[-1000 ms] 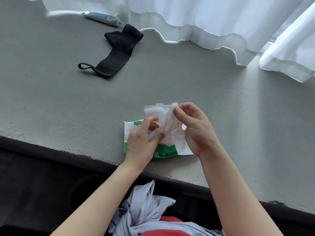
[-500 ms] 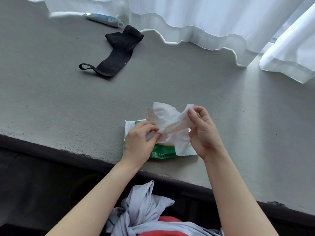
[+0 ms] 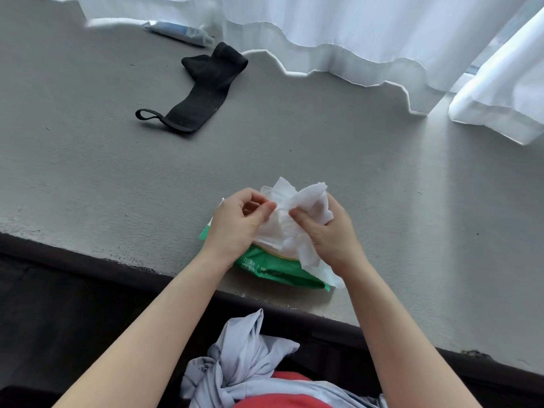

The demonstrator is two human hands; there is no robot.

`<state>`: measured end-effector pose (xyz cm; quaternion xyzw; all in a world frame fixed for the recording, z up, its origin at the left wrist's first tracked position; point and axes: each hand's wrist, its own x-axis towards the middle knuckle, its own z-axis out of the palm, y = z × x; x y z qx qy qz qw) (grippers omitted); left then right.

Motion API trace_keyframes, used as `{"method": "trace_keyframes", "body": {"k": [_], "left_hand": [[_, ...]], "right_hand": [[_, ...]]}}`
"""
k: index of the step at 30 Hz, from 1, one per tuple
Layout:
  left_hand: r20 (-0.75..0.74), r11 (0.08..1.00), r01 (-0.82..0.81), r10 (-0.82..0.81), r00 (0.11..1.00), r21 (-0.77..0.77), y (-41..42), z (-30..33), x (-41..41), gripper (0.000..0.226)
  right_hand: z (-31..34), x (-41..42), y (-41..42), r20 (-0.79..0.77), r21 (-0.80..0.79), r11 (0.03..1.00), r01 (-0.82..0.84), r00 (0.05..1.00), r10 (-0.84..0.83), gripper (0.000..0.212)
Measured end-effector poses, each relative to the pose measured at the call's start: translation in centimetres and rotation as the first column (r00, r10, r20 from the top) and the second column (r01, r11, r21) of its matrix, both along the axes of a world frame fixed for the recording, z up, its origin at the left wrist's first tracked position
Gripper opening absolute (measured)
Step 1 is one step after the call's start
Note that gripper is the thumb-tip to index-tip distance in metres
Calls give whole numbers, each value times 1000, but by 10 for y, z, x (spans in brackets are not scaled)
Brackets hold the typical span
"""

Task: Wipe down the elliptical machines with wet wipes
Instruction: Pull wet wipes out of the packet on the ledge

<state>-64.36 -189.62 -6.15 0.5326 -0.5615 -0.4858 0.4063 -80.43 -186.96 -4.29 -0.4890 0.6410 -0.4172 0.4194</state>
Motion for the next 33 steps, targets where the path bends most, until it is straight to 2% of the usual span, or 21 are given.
{"method": "trace_keyframes", "body": {"k": [2,6,8,10,12,13,15,17,20,22,24,26,28,30,33], "left_hand": [[-76,995,64,-58,995,71,-1,4,6,17],[118,977,191,-201,972,94,3,-3,29,42],[164,977,210,-215,963,46,7,-9,34,34],[241,984,167,-148,959,-59,10,-13,31,15],[182,996,76,-67,981,-45,12,-13,26,16],[94,999,46,-45,995,2,12,-11,24,19],[-89,997,40,-34,995,66,12,-8,18,18],[-175,996,55,-42,984,67,13,-4,9,21],[-212,999,2,8,977,48,12,-1,-2,16],[-196,999,-22,29,980,39,11,0,-6,16],[-187,999,2,5,982,38,12,-3,-7,15],[-116,998,67,-66,991,10,16,-6,-4,12],[108,981,161,-149,983,-109,19,-15,4,17],[329,944,261,-185,926,-203,20,-25,9,31],[427,910,274,-124,896,-312,22,-34,6,45]], "right_hand": [[-1,0,1,-15,2,1000,0,1000,0,15],[0,-2,0,45,7,998,60,997,-61,11],[2,-1,-1,72,13,997,82,994,-83,7],[4,1,-1,48,-9,998,67,997,-67,9],[7,3,-2,-3,-39,999,20,1000,-20,13],[8,4,-2,-28,-42,999,1,1000,-2,13],[10,5,-4,-66,-16,999,-41,997,40,10],[9,5,-3,-78,17,996,-89,993,90,18],[8,1,3,-5,24,985,-170,985,170,22],[7,0,6,-25,11,979,-206,978,206,24],[4,1,5,-42,-9,991,-137,990,137,9],[0,2,3,26,18,1000,-6,1000,6,12],[-1,1,2,154,76,995,66,985,-77,9],[0,1,3,183,82,995,59,980,-73,17],[3,3,5,139,31,999,36,990,-40,12]]}}
